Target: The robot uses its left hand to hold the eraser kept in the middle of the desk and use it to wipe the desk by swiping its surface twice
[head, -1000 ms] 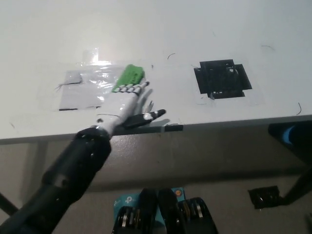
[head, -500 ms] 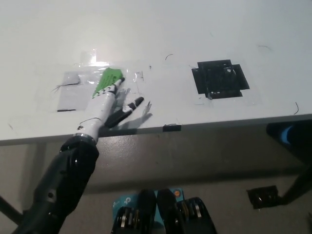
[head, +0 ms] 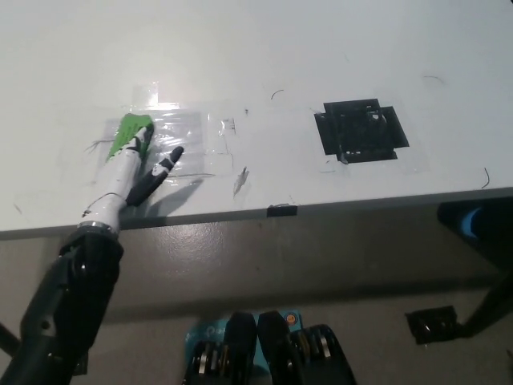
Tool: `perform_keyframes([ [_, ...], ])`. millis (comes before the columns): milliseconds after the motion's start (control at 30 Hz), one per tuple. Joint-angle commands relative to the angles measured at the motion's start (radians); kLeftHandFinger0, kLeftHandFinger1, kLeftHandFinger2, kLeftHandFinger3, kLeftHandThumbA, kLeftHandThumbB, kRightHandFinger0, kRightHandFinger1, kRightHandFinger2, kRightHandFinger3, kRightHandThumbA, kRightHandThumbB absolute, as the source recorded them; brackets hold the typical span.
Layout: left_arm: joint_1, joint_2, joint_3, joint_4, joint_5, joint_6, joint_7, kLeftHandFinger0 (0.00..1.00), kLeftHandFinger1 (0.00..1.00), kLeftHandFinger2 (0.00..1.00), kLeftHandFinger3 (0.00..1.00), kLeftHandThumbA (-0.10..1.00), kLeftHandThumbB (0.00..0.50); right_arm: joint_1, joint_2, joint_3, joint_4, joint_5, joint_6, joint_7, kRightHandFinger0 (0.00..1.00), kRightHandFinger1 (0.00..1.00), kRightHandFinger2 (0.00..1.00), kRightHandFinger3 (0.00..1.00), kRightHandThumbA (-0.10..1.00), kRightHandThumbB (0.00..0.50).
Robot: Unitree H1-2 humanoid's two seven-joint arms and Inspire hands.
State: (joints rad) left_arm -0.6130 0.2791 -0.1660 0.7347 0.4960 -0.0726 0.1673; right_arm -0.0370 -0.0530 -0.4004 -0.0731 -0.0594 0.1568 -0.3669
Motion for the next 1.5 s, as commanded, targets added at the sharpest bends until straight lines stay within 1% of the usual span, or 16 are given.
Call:
perform_keyframes([
  [0,0.202,0.045,-0.015,0.155,-0.052,0.183,-0.189,1.0,1.0,1.0,1.0,1.0,0.5,-0.006,-0.012,-0.019,-0.016,0.023,-0.092,-0.008,1.0,0.91,0.91,0.92,1.0,0.007],
  [333,0.201,0.023,-0.01,0.119,-0.106,0.139,-0.208,1.0,1.0,1.0,1.0,1.0,0.5,0.009,-0.01,-0.013,-0.025,0.022,-0.089,-0.003,0.99,0.91,0.9,0.91,1.0,0.006],
  [400,0.203,0.024,-0.022,0.074,-0.103,0.115,-0.203,1.0,1.0,1.0,1.0,1.0,0.425,0.014,-0.009,-0.011,-0.028,0.021,-0.09,-0.002,0.99,0.91,0.91,0.91,1.0,0.006],
  [567,0.186,0.006,-0.003,-0.048,-0.138,0.105,-0.184,1.0,1.0,1.0,1.0,1.0,0.428,0.02,-0.011,-0.009,-0.035,0.018,-0.079,0.0,1.0,0.94,0.93,0.95,1.0,0.0],
  [600,0.162,-0.001,0.018,-0.131,-0.173,0.09,-0.183,1.0,1.0,1.0,1.0,1.0,0.375,0.021,-0.005,-0.012,-0.038,0.025,-0.075,-0.002,1.0,0.95,0.94,0.95,1.0,0.0],
  [633,0.144,-0.005,0.033,-0.169,-0.202,0.099,-0.197,1.0,1.0,1.0,1.0,1.0,0.415,0.024,-0.004,-0.012,-0.039,0.025,-0.076,-0.002,1.0,0.95,0.94,0.95,1.0,0.0],
  [767,0.059,-0.017,0.083,-0.325,-0.269,0.116,-0.208,1.0,1.0,1.0,1.0,1.0,0.377,0.027,-0.008,-0.01,-0.033,0.028,-0.083,0.0,1.0,0.94,0.94,0.95,1.0,0.0],
  [800,0.023,-0.01,0.091,-0.34,-0.277,0.088,-0.208,1.0,1.0,1.0,1.0,1.0,0.322,0.032,-0.008,-0.009,-0.038,0.031,-0.08,0.004,1.0,0.95,0.94,0.95,1.0,0.0],
  [867,-0.051,-0.004,0.115,-0.324,-0.28,0.032,-0.172,1.0,1.0,1.0,1.0,1.0,0.399,0.035,-0.01,-0.009,-0.039,0.028,-0.078,0.002,1.0,0.94,0.94,0.94,1.0,0.004],
  [967,-0.097,0.01,0.132,-0.355,-0.267,-0.002,-0.148,1.0,1.0,1.0,1.0,1.0,0.411,0.038,-0.014,-0.004,-0.041,0.018,-0.081,0.003,1.0,0.93,0.92,0.94,1.0,0.0],
  [1000,-0.115,0.012,0.148,-0.373,-0.278,0.002,-0.145,1.0,1.0,1.0,1.0,1.0,0.451,0.038,-0.014,-0.004,-0.04,0.02,-0.086,0.004,0.99,0.91,0.91,0.92,1.0,0.004],
  [1133,-0.147,0.028,0.168,-0.409,-0.277,-0.005,-0.147,1.0,1.0,1.0,1.0,1.0,0.497,0.044,-0.019,-0.001,-0.038,0.023,-0.088,0.012,0.97,0.91,0.9,0.92,1.0,0.008],
  [1333,-0.071,0.002,0.199,-0.587,-0.327,0.019,-0.171,1.0,1.0,1.0,1.0,1.0,0.448,0.046,-0.016,0.0,-0.054,0.032,-0.067,0.017,1.0,0.93,0.91,0.94,1.0,0.0],
  [1400,0.009,-0.018,0.196,-0.691,-0.349,0.046,-0.183,1.0,1.0,1.0,1.0,1.0,0.482,0.046,-0.015,0.0,-0.055,0.032,-0.064,0.016,1.0,0.93,0.91,0.94,1.0,0.0],
  [1433,0.04,-0.025,0.187,-0.723,-0.34,0.025,-0.175,1.0,1.0,1.0,1.0,1.0,0.463,0.04,-0.017,-0.002,-0.055,0.03,-0.067,0.012,0.99,0.91,0.9,0.93,1.0,0.0],
  [1467,0.133,-0.053,0.186,-0.819,-0.349,0.049,-0.169,1.0,1.0,1.0,1.0,1.0,0.498,0.04,-0.018,-0.001,-0.06,0.032,-0.054,0.015,1.0,0.92,0.91,0.93,1.0,0.0],
])
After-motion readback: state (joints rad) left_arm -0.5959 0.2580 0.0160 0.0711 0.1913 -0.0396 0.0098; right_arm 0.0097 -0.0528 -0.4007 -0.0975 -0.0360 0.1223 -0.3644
